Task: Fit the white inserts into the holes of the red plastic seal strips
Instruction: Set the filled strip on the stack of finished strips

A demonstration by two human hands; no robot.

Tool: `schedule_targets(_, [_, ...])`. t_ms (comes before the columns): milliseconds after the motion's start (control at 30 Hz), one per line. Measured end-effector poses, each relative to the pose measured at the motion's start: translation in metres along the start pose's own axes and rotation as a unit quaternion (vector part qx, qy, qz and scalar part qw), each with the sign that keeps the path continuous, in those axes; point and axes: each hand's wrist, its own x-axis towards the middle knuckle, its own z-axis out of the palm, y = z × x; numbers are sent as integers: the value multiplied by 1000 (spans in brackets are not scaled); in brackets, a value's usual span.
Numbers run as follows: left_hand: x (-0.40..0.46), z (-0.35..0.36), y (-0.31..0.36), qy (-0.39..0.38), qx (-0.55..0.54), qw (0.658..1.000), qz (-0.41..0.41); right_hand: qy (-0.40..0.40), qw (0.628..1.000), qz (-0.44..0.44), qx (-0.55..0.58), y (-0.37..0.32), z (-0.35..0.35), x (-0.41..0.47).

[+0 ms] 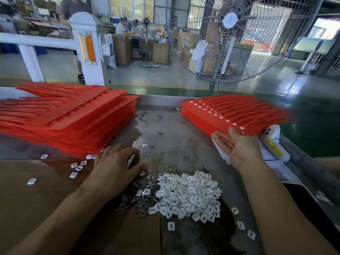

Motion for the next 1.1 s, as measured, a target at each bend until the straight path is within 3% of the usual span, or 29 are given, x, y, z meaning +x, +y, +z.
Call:
schedule_targets(167, [0, 0, 1, -7, 10, 1000, 1, 35, 976, 5, -216, 6, -1, -12])
schedule_targets(300, [0, 0, 0, 6, -3, 1000, 1, -78, 961, -11, -264, 11, 17, -31])
schedule_targets(433, [1, 0, -4, 34, -29, 999, 30, -192, 879, -107, -423, 25, 24, -46])
schedule_targets(567, [2, 1, -5, 83, -92, 991, 56, -228, 839, -145, -473, 34, 26, -51])
schedule_targets(767, [2, -5, 0, 199, -115, 967, 106, -232, 844, -162, -455, 36, 26, -50])
schedule_targets(867, [4, -22, -1, 284, -73, 945, 144, -246, 833, -164, -467, 39, 26, -49])
schedule_targets(933, [7, -29, -6, 326, -101, 933, 112, -247, 829, -165, -474, 40, 25, -47])
schedule_targets(1000, [8, -34, -6, 324, -291, 900, 9, -246, 823, -163, -486, 42, 24, -45])
schedule_targets(1100, [10, -38, -2, 266, -552, 780, -129, -249, 807, -159, -512, 46, 23, -40])
